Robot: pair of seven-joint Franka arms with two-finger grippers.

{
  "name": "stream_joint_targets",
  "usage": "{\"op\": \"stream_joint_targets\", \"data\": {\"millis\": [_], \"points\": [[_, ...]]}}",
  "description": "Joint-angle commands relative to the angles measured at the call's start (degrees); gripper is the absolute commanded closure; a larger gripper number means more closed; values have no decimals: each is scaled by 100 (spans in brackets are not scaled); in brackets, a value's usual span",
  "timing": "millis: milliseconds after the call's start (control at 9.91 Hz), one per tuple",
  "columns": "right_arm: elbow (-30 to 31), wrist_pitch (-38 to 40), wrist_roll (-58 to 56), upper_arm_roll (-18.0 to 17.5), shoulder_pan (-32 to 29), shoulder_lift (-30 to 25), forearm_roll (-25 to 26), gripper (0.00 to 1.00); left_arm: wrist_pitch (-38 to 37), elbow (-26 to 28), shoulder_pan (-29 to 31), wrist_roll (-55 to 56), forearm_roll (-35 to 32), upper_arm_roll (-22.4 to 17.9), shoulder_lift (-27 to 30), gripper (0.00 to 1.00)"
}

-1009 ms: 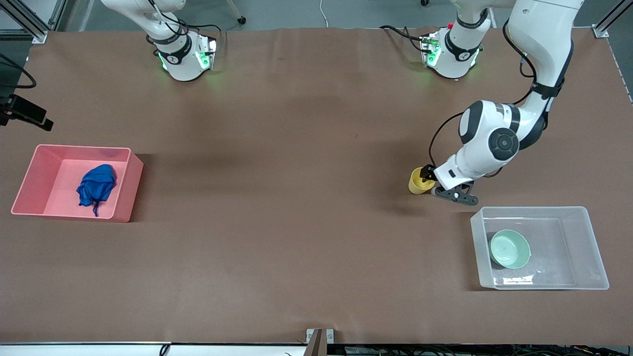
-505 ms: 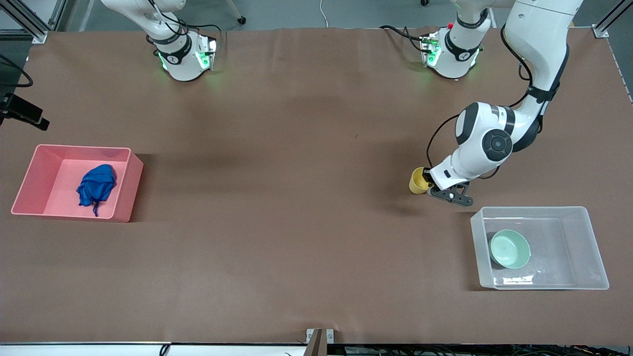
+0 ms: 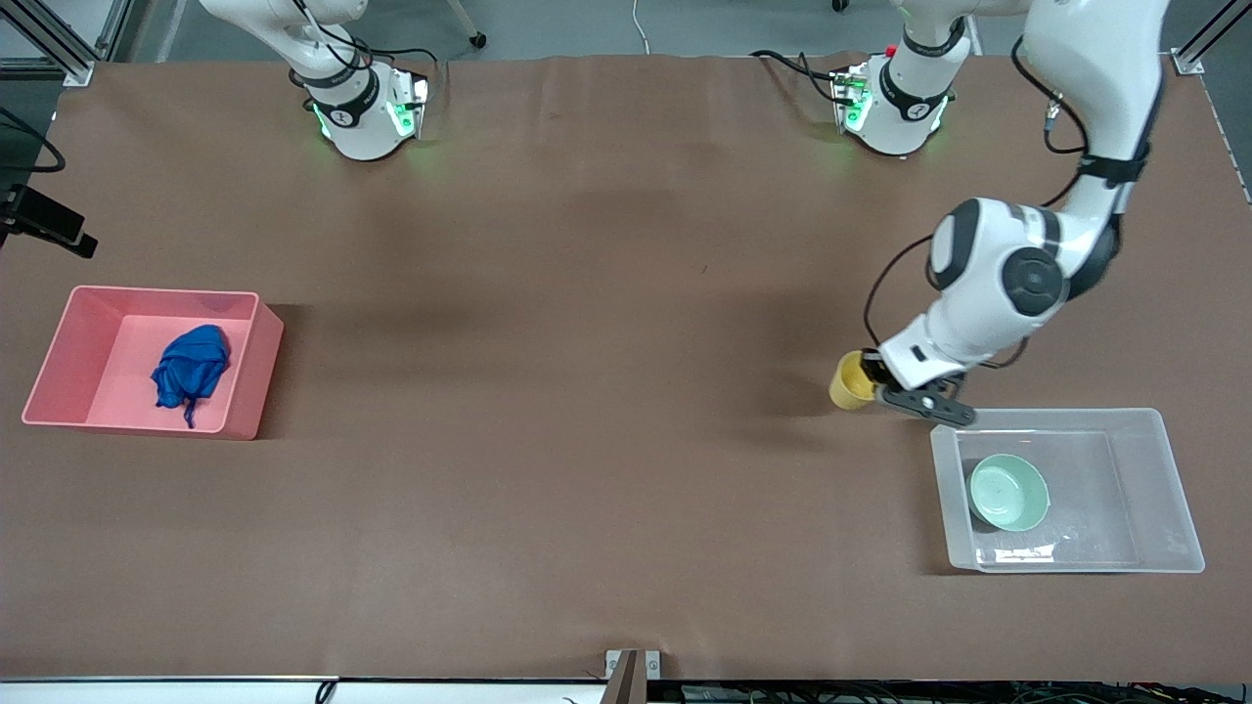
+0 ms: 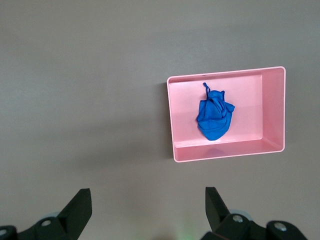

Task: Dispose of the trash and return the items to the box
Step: 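Lift the yellow cup and carry it over the clear bin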

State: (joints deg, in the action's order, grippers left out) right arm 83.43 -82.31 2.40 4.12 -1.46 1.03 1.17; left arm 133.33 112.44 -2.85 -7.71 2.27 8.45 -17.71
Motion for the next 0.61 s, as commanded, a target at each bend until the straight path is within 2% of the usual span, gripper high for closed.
{"op": "stream_joint_targets", "data": {"millis": [0,101,303,505], "points": [[50,-5,-47,-8,5,-94,50,0,-657,-1088,21,-335,-86,-500,-329,100],[50,-5,-47,-8,-4,-94,50,0,-659,-1484,21,-336,-43,-868,-530,100],[59,-5,-47,-8,-4,-94,41,0,-659,-2257,91,-362,54,-1335,-1188,100],[59,-5,-47,-8,-12,-94,41,0,-650,-2629,153,-720,431,-1547,-1803,100]]}}
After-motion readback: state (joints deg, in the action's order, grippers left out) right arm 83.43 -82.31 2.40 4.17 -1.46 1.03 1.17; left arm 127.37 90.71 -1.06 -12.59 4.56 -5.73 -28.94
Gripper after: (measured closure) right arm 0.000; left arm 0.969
